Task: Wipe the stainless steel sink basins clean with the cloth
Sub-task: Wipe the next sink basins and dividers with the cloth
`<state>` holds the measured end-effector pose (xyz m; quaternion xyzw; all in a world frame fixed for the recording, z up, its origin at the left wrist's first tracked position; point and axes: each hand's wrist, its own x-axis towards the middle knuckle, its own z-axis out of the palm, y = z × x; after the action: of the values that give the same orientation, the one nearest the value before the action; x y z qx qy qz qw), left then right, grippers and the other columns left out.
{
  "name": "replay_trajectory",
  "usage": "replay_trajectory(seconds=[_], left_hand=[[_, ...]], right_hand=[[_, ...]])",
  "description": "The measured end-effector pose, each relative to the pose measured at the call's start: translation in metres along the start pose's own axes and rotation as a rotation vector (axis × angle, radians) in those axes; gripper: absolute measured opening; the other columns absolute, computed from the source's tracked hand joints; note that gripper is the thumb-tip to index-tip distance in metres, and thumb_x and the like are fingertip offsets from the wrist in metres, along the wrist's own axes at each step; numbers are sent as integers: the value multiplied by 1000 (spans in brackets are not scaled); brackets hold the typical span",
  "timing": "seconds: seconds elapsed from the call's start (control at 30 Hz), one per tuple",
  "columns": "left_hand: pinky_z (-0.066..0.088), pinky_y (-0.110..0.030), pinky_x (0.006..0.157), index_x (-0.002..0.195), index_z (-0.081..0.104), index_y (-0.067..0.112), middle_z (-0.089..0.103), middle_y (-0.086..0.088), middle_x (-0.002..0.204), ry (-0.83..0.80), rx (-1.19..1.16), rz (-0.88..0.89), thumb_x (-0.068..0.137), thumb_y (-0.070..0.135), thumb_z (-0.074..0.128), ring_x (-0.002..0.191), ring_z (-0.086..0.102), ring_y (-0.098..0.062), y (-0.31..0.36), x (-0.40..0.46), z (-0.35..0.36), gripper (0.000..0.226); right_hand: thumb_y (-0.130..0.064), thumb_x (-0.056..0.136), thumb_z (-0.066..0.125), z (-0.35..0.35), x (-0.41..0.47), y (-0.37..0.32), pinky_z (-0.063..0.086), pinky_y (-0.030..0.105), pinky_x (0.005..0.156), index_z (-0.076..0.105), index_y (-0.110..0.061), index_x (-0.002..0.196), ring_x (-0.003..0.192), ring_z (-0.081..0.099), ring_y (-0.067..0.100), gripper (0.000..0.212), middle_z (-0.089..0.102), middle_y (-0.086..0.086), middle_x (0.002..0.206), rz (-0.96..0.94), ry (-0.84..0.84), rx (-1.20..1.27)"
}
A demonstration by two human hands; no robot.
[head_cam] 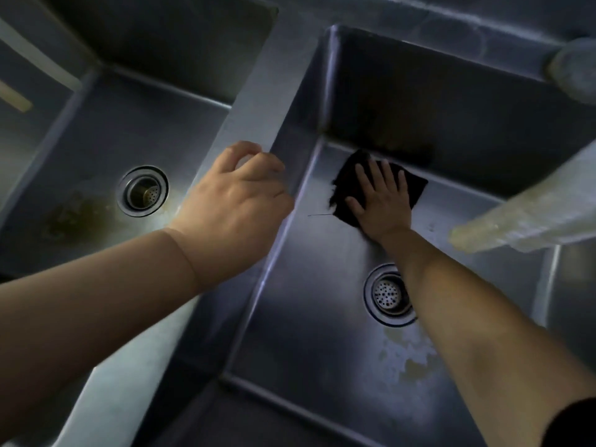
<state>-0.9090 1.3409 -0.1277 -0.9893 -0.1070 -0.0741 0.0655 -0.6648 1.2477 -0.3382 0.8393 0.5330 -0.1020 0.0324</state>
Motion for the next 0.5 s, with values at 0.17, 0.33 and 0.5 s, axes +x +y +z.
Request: replay_trajectory(seconds=[0.17,0.33,0.5], left_hand=[[29,-46,107,78,65,10,65,-12,80,-161,221,223,78,0,36,110,56,-35,22,6,6,31],[47,-32,80,85,64,16,63,-5,86,-416,29,39,69,19,50,91,60,-28,79,15,43,22],[31,-40,103,143,27,12,31,-11,148,-835,-96,-210,89,27,55,130,36,-29,121,-11,103,63]], right_hand=[[-56,84,18,-1,-60,92,0,47,116,23,-15,150,144,12,35,78,20,16,156,213,17,47],[-61,80,10,5,-140,147,-1,44,117,21,-15,151,146,9,31,85,18,15,157,469,-30,69],[-53,86,24,26,-222,126,11,51,114,34,-11,146,140,23,40,74,31,20,151,471,-70,51]])
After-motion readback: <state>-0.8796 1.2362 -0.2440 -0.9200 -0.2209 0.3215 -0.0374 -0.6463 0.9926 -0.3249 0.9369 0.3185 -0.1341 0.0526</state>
